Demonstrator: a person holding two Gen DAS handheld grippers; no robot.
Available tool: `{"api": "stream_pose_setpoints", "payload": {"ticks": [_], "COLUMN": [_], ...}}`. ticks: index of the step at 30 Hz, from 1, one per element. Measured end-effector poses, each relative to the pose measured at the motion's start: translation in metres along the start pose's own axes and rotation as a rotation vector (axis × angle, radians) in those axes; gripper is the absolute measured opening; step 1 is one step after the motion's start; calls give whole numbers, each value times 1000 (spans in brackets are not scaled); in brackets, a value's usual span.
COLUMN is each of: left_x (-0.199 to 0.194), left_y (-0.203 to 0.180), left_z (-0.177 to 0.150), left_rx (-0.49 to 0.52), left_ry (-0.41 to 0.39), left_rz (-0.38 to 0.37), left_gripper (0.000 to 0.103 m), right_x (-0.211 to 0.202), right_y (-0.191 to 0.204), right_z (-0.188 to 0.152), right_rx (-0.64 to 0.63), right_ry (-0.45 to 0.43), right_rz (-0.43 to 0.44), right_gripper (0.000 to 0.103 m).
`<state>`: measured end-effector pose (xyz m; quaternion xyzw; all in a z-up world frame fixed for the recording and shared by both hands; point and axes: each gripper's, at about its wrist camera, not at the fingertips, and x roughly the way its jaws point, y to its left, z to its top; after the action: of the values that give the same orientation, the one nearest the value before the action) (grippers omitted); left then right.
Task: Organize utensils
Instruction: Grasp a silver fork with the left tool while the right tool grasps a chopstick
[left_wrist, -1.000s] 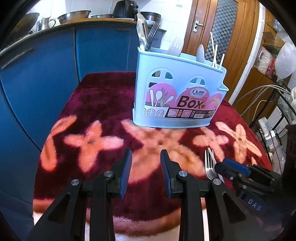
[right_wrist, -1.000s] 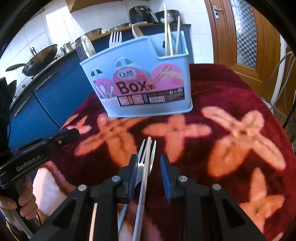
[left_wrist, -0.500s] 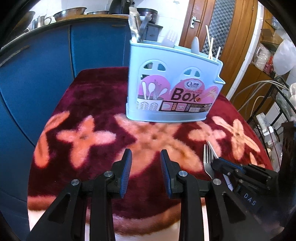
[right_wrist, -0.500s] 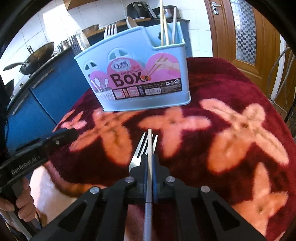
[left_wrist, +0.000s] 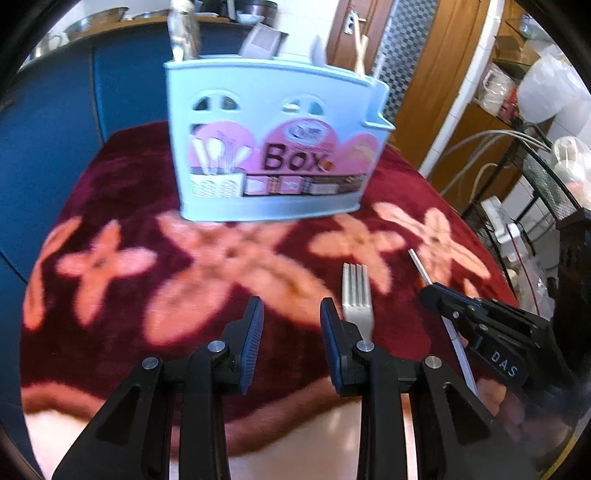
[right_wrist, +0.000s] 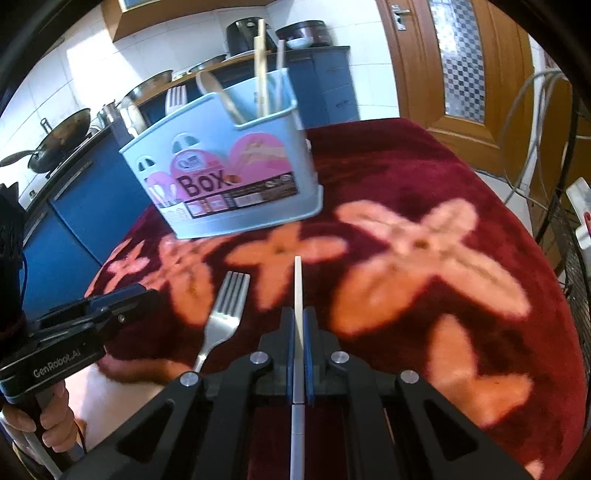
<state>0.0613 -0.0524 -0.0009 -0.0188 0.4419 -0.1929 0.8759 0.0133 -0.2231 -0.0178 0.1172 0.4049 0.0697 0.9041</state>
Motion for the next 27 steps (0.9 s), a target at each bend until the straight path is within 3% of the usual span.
{"api": "stream_pose_setpoints", "payload": {"ticks": [9,21,27], "left_x": [21,40,43], "left_y": [-25,-36,-39], "left_z": [0,6,9], "left_rx": [26,41,47], "left_ry": [88,128,114], "left_rz": [-82,-105,-89], "left_gripper": [32,31,10], "right_x": [-8,-8,-4], "right_y": [-22,-35,-36], "right_z": [-3,-8,-9], "right_rx": [36,59,62], "right_ry": [-14,-18,-13], "right_rz": [4,33,39], "right_gripper": [6,6,7]}}
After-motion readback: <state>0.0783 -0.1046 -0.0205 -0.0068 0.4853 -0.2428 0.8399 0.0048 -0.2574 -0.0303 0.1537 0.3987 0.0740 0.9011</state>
